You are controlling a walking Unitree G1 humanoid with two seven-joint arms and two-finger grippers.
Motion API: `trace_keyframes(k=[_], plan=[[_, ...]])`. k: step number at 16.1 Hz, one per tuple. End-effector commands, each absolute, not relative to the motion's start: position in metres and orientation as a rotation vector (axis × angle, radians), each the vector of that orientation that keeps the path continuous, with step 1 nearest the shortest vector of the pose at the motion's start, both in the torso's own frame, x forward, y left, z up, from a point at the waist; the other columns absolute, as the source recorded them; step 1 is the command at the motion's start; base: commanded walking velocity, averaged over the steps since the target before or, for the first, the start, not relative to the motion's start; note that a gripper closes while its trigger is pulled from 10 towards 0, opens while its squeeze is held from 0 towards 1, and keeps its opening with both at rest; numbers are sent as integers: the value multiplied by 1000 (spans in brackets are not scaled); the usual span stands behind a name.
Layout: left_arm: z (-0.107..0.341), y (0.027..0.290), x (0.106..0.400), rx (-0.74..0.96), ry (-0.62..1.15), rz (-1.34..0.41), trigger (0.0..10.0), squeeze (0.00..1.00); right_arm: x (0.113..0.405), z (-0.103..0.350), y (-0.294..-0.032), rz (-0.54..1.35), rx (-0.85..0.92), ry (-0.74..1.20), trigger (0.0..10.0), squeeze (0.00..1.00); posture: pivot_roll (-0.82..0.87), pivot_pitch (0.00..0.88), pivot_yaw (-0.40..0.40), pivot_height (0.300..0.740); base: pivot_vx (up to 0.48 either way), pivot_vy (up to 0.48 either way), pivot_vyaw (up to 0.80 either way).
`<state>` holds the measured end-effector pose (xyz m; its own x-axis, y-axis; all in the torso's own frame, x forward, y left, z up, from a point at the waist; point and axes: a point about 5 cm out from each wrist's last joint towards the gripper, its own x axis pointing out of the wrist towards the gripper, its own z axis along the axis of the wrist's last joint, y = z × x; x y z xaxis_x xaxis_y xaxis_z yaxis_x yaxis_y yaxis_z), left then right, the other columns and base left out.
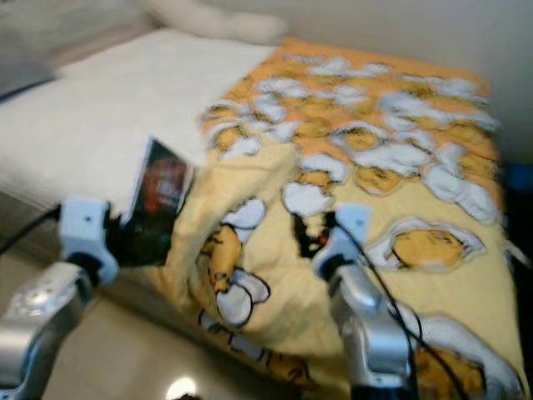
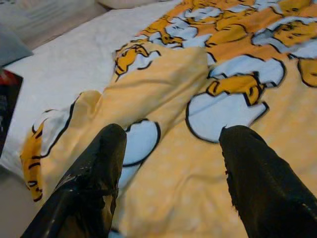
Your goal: Clean up the room
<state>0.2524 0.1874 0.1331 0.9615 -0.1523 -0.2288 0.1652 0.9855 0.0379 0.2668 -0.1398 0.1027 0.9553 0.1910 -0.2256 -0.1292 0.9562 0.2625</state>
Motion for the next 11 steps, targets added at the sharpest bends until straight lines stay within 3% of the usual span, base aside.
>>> trace_keyframes(k=[1, 7, 11], plan=[[142, 178, 256, 54, 191, -201, 10000, 0, 268, 102, -147, 137, 239, 264, 10000, 0, 57, 0, 14, 740, 0, 454, -800], [143, 180, 258, 71, 197, -213, 10000, 0, 270, 101, -141, 164, 217, 265, 10000, 0, 64, 0, 17, 740, 0, 456, -800], [142, 180, 258, 77, 205, -215, 10000, 0, 269, 102, -139, 189, 212, 261, 10000, 0, 67, 0, 18, 740, 0, 455, -109]])
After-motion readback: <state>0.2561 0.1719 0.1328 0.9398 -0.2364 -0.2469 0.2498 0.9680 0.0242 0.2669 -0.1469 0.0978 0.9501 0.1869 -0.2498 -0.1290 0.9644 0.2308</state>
